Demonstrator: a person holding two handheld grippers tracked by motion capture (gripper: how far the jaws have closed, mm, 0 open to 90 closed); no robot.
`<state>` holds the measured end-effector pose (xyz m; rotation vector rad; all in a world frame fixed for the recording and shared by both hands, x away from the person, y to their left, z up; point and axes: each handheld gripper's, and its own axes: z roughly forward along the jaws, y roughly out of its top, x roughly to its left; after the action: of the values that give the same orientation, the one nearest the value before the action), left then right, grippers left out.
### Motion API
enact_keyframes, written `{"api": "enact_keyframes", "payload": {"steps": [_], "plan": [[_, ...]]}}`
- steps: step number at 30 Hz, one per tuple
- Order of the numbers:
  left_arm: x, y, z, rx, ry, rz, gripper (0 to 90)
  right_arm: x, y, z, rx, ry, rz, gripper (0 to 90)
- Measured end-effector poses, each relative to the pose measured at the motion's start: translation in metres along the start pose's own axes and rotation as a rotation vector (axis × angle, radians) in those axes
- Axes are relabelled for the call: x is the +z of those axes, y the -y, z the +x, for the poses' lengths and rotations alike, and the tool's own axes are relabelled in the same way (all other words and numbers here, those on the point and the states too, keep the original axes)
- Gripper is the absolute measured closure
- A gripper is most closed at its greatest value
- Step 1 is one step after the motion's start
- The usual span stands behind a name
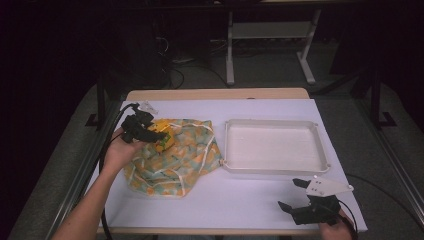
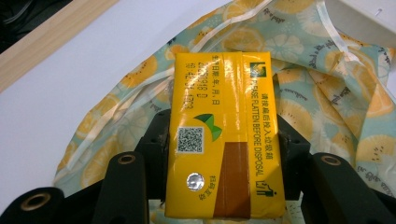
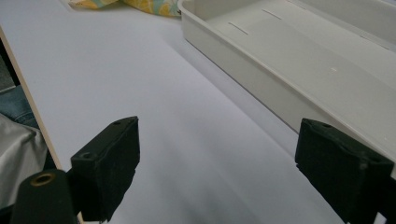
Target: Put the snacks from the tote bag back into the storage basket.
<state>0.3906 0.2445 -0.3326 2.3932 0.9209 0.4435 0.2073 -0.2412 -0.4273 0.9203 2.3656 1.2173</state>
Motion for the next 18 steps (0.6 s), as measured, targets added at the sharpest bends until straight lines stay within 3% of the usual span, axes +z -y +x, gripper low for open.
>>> {"api": "enact_keyframes", "payload": {"steps": [18], "plan": [[-0.014, -0.015, -0.002, 0.024, -0.009, -0.031, 50.2, -0.002, 0.001, -0.001, 0.006, 0.003, -0.006, 13.4]]}}
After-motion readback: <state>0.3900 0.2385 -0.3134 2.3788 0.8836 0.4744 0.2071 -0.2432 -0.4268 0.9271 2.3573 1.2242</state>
